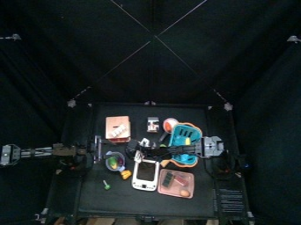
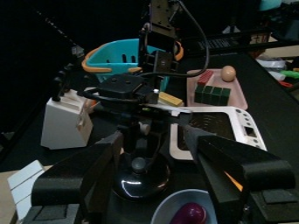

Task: Place potlid near bowl and stove

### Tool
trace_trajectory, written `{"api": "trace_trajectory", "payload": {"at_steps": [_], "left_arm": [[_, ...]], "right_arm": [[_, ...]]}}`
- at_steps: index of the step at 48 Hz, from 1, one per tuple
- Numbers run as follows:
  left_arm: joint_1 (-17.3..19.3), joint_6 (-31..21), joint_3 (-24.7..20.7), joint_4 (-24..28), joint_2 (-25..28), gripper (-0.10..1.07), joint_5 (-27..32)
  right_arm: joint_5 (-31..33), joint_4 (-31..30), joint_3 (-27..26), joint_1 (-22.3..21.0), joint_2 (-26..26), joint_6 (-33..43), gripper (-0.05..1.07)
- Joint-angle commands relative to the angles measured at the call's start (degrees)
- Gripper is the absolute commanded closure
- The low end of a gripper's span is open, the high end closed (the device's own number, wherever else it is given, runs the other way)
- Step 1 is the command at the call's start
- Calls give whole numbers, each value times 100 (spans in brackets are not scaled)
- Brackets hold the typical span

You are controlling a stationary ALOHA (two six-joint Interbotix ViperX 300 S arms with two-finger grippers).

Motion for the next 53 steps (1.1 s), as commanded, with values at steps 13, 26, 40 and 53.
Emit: {"api": "trace_trajectory", "payload": {"at_steps": [13, 26, 40, 53], "left_arm": [[18, 0, -79, 0, 35, 5, -18], [26, 0, -79, 0, 35, 5, -18], [18, 9, -79, 9, 35, 5, -18], [18, 9, -79, 0, 35, 5, -18]], "right_arm": [[-220, 167, -70, 0, -158, 9, 36], [-246, 185, -70, 0, -167, -26, 20], [-88, 193, -44, 9, -308, 18, 11], [-466, 343, 158, 0, -729, 35, 11]]}}
